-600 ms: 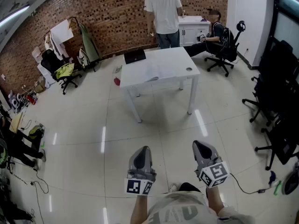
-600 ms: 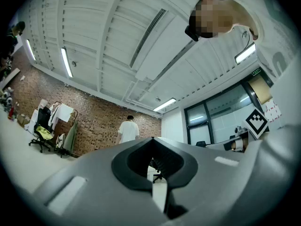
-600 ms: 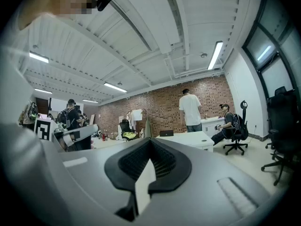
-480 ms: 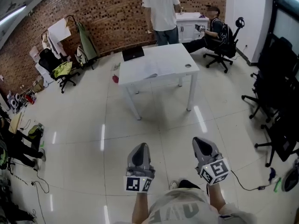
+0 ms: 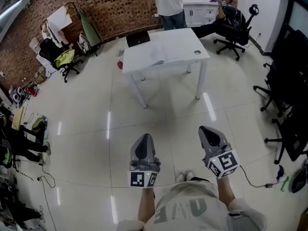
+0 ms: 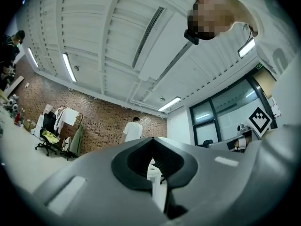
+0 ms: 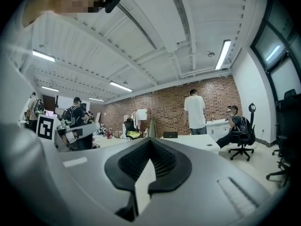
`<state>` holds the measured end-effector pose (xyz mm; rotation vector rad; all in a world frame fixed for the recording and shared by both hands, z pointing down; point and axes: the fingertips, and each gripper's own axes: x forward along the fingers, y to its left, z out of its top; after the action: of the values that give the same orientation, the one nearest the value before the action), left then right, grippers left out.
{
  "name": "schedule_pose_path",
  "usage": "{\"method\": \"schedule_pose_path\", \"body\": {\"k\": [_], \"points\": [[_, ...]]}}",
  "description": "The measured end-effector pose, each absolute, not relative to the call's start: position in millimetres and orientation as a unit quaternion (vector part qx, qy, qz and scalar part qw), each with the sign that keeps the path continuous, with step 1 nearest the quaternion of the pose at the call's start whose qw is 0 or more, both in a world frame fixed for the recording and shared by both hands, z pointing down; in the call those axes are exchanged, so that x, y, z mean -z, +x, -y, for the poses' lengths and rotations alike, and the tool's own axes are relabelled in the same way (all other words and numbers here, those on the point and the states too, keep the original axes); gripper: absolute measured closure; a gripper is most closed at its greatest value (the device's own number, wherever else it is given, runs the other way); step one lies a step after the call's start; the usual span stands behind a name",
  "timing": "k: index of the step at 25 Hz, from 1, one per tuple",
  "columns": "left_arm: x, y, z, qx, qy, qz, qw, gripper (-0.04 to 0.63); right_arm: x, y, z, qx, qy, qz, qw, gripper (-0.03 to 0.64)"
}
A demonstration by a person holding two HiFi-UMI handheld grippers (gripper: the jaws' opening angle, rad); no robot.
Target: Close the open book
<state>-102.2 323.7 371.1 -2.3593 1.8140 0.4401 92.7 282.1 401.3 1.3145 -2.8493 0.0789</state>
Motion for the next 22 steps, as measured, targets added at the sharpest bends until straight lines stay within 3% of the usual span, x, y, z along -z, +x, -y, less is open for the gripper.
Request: {"method": "schedule_pose_path", "body": {"k": [22], "points": [[-387,-45,-263,-0.159,-0.778,-0.608,0.021,0.58,-416,139,-229,-0.03,0.393,0.919,-0.013,0.614]]}}
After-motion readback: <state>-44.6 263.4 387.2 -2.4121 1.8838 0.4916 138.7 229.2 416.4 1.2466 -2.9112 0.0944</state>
